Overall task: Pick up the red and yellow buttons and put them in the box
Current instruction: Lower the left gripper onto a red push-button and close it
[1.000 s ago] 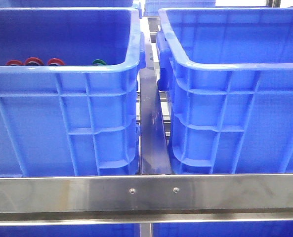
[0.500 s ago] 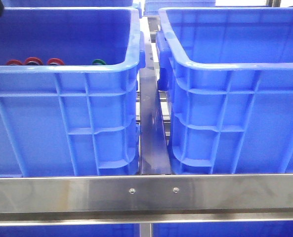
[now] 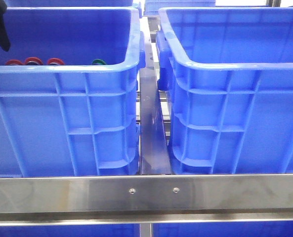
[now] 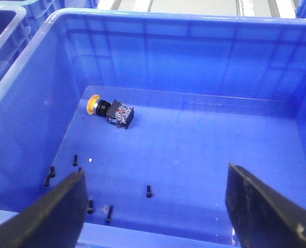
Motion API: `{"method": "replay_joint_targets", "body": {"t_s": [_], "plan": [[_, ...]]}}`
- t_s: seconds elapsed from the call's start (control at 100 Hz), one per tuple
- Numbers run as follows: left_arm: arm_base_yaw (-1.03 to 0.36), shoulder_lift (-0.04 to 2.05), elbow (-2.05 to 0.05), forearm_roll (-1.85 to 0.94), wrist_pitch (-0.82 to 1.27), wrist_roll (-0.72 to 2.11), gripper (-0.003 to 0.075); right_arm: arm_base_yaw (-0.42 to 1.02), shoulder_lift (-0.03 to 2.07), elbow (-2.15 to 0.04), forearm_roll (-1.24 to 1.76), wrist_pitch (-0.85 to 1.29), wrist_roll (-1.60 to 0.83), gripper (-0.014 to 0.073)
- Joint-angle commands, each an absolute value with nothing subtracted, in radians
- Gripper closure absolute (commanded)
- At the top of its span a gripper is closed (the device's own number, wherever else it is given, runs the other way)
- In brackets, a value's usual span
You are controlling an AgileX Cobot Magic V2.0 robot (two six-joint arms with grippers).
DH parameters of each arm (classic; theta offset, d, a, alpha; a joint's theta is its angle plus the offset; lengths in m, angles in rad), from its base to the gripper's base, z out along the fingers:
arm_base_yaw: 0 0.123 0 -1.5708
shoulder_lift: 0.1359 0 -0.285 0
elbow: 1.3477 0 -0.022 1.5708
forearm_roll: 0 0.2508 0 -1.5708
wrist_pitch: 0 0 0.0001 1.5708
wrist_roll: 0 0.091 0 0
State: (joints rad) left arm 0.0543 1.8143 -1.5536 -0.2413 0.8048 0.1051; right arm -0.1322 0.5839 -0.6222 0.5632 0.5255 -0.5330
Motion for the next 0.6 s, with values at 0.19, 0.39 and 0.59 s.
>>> {"method": "replay_joint_targets", "body": {"t_s": [0.19, 0.39, 0.59], "plan": [[0.057, 1.805, -1.601, -0.256, 0.762, 0.094, 0.0155, -0.138, 0.581, -0.646, 0.584, 0.469, -0.535, 0.0023], [0.057, 1.805, -1.601, -0.256, 0.738, 0.094, 0.0155, -0.138, 0.581, -0.646, 0.584, 0.469, -0.535, 0.0023], [0.057, 1.805, -1.601, -0.264, 0.716, 0.094, 0.0155, -0.138, 0.581, -0.646, 0.584, 0.469, -0.535, 0.0023]]}}
